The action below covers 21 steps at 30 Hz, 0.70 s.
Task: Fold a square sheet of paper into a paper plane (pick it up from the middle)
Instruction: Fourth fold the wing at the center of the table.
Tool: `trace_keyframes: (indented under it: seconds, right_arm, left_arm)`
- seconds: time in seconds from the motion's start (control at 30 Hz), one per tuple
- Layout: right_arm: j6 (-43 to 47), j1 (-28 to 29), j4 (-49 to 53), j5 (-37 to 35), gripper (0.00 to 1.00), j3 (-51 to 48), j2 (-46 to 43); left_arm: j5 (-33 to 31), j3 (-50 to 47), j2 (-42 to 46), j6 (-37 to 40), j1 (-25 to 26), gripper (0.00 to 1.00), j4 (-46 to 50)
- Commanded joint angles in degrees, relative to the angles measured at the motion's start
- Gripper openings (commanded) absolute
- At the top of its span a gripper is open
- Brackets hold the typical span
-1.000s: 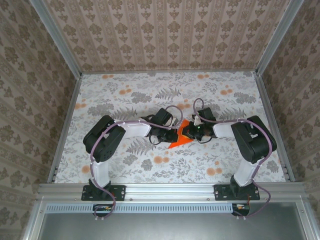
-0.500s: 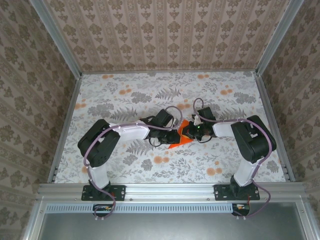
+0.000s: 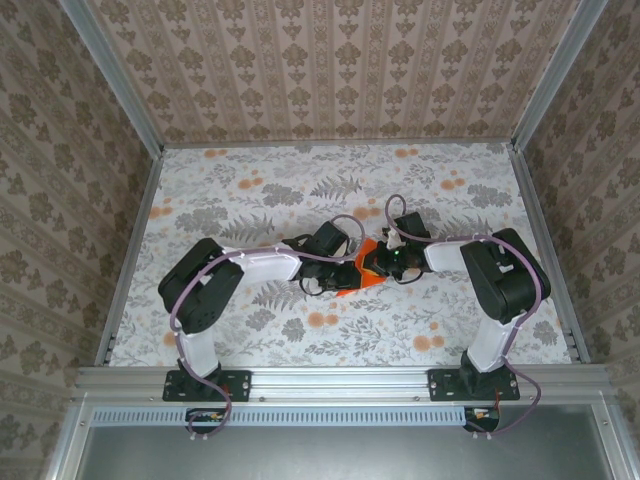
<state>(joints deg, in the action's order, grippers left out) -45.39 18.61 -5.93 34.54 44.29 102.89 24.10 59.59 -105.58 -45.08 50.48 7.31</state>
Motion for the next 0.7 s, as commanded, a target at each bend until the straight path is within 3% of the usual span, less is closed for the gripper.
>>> trace_keyframes:
  seconds: [0.0,0.67]
  right_arm:
    - [0.7,-0.2,8.6,-7.9,0.02,-1.6,4.7]
    - [1.4,-0.2,10.9,-8.8,0.01,-1.4,5.5]
  left_arm:
    - [-1.4,-0.9,-1.1,-0.7,-0.6,0.17,1.5]
    - [-3.2,-4.4,-0.1,-0.5,-2.5,0.14,1.8]
